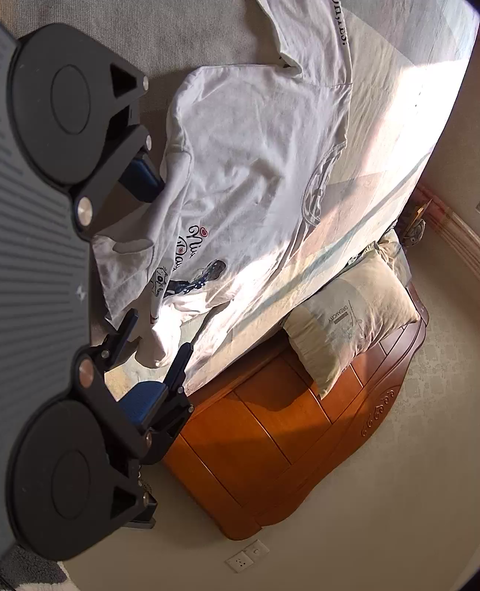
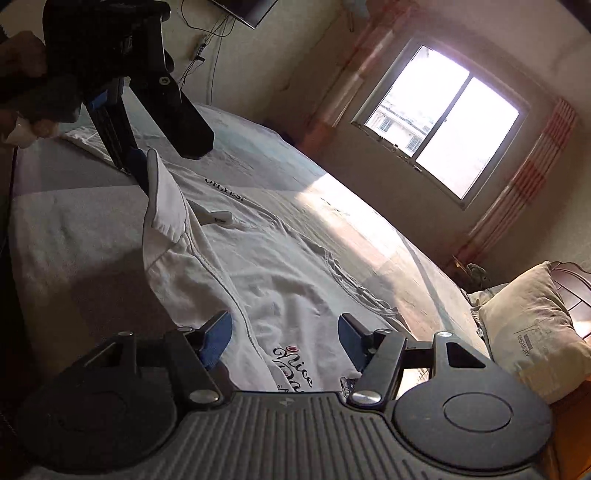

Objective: Fold clothes

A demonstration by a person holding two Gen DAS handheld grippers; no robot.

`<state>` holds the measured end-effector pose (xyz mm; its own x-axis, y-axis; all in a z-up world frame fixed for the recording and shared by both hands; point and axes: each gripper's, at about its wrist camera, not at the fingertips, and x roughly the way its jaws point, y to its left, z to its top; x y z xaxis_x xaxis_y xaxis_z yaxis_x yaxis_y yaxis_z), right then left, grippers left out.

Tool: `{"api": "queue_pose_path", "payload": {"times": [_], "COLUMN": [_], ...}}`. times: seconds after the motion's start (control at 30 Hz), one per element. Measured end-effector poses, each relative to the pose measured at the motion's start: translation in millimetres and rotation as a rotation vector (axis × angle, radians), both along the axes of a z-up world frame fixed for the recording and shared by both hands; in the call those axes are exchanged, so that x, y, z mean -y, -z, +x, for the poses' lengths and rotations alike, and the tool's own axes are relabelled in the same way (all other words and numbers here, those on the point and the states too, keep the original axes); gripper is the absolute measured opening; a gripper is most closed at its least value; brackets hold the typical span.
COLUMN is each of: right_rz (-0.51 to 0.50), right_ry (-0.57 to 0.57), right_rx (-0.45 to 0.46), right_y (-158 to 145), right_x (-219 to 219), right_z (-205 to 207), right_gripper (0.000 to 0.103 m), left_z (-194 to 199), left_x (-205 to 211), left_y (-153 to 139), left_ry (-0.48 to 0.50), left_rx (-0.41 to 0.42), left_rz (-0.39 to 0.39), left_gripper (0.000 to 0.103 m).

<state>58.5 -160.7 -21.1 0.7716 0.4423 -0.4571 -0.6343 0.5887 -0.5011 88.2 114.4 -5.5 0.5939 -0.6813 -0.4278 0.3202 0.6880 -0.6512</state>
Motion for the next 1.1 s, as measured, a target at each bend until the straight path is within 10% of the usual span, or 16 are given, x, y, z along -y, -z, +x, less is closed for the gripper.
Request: {"api": "queue_pose_path", "payload": {"times": [0.33,0.67,1.1], "right_rz": [-0.026,-0.153,0.146], "right_ry": [0.029,0.087,0.357], "right_rx": [-0.107,-0.179,-0.376], "right_y": [13,55,43], "right_x": [19,30,112], "right_z": [-23,-23,5], "right_gripper": [0.070,0.069,0.075], "left_z": [-33,-11,0], "left_x": [-29,16,14], "left_y": [-16,45,87], "left_ry": [-0.126,-0.057,-0.048], "left_rx": [0.011,-0.218,-0.202], "left_rz": [0.220,0.481,0.311], "left_gripper": [0.102,0.102,0.102]}}
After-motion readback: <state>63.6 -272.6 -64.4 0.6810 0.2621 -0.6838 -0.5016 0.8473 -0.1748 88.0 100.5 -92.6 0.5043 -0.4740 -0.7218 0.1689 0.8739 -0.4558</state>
